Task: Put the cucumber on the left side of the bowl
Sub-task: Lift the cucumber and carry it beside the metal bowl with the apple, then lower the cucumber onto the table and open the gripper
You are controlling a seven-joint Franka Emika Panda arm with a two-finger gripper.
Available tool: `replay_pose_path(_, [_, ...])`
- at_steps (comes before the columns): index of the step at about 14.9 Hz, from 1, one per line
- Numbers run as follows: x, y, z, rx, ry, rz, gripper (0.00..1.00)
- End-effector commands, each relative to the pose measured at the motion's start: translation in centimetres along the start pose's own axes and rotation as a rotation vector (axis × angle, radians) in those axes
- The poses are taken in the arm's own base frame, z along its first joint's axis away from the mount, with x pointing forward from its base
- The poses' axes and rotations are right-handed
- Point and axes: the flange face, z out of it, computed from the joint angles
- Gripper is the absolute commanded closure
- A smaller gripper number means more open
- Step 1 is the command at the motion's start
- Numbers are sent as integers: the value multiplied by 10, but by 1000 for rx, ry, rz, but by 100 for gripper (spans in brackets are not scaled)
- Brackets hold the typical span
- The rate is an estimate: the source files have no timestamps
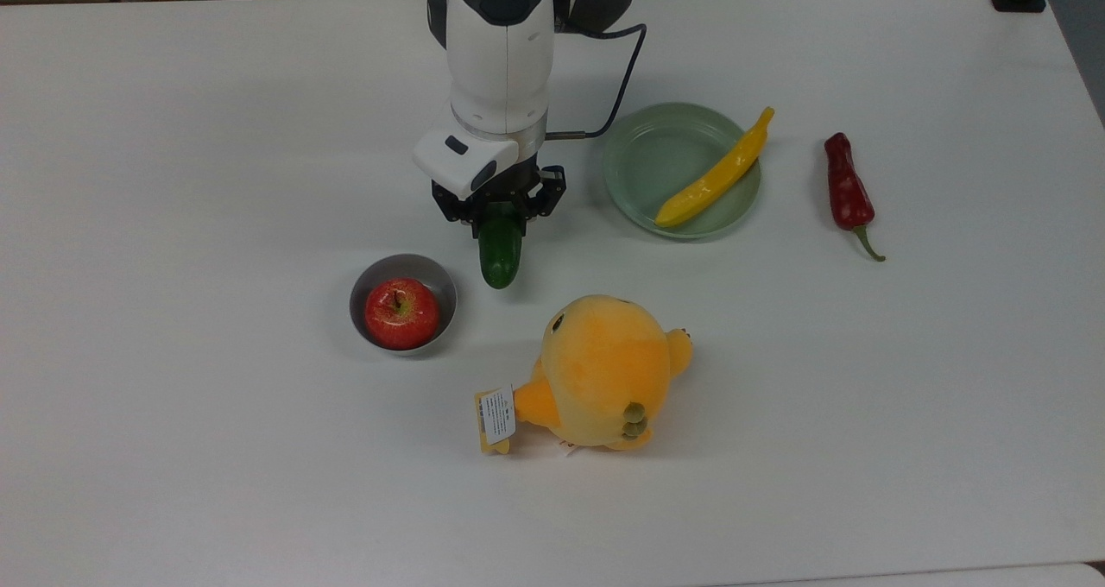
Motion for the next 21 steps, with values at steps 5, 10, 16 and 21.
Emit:
replay_pose_path(5, [40, 7, -2, 1, 101, 54, 94])
replay_pose_path(10, [43, 10, 1, 4, 130, 95, 54])
replay_pose_path(16, [43, 10, 1, 3, 130, 107, 7])
replay_pose_path(21, [43, 8, 1, 3, 129, 104, 0])
